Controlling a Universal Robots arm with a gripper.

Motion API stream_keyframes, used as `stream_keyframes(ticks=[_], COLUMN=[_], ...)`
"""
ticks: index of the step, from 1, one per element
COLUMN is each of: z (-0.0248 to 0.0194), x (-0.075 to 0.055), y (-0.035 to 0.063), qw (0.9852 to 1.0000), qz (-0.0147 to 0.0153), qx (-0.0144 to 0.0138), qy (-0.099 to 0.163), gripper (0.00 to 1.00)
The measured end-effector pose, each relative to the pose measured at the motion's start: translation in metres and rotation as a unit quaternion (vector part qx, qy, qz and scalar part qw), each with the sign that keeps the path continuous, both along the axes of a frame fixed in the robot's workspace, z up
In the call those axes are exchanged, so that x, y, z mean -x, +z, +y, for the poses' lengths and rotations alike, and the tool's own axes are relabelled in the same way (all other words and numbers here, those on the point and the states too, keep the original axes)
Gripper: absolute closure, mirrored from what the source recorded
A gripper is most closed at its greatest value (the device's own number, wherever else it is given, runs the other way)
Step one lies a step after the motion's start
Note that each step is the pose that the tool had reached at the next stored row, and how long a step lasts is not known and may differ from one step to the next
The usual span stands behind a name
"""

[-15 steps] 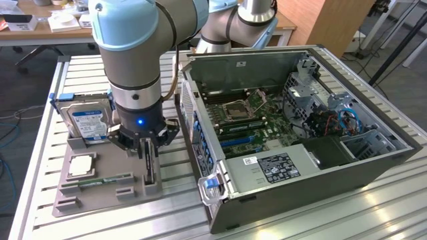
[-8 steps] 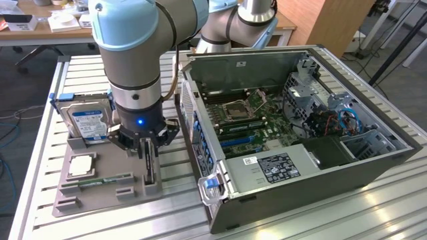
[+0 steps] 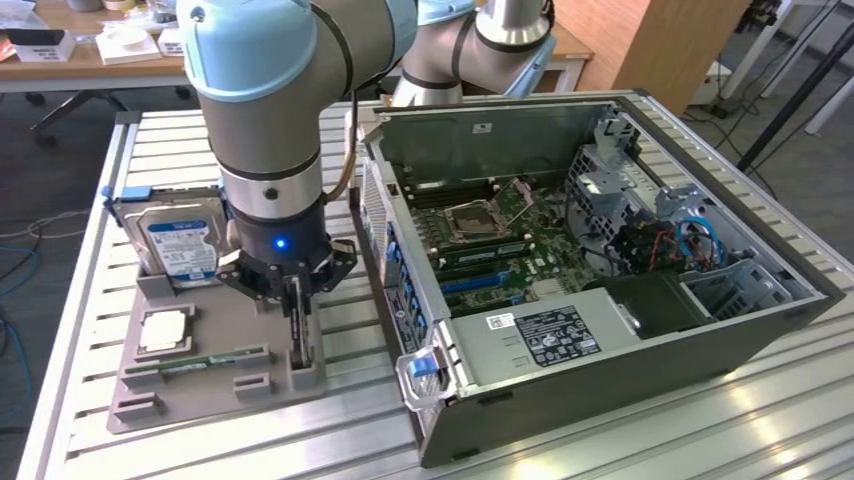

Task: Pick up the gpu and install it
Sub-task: 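Pick up the gpu and move the gpu toward the slot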

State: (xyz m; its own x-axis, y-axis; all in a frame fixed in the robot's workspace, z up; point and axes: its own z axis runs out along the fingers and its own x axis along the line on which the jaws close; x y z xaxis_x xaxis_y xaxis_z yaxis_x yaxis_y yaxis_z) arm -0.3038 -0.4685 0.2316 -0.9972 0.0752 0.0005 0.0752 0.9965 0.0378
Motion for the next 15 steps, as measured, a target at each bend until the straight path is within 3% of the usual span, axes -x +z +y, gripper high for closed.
stream_keyframes(ticks=[15], z=[0.0000], x=[0.0000], y=[0.0002], qw=[1.0000], qz=[0.0000], qx=[-0.0001], qy=[0.003], gripper=[0.74])
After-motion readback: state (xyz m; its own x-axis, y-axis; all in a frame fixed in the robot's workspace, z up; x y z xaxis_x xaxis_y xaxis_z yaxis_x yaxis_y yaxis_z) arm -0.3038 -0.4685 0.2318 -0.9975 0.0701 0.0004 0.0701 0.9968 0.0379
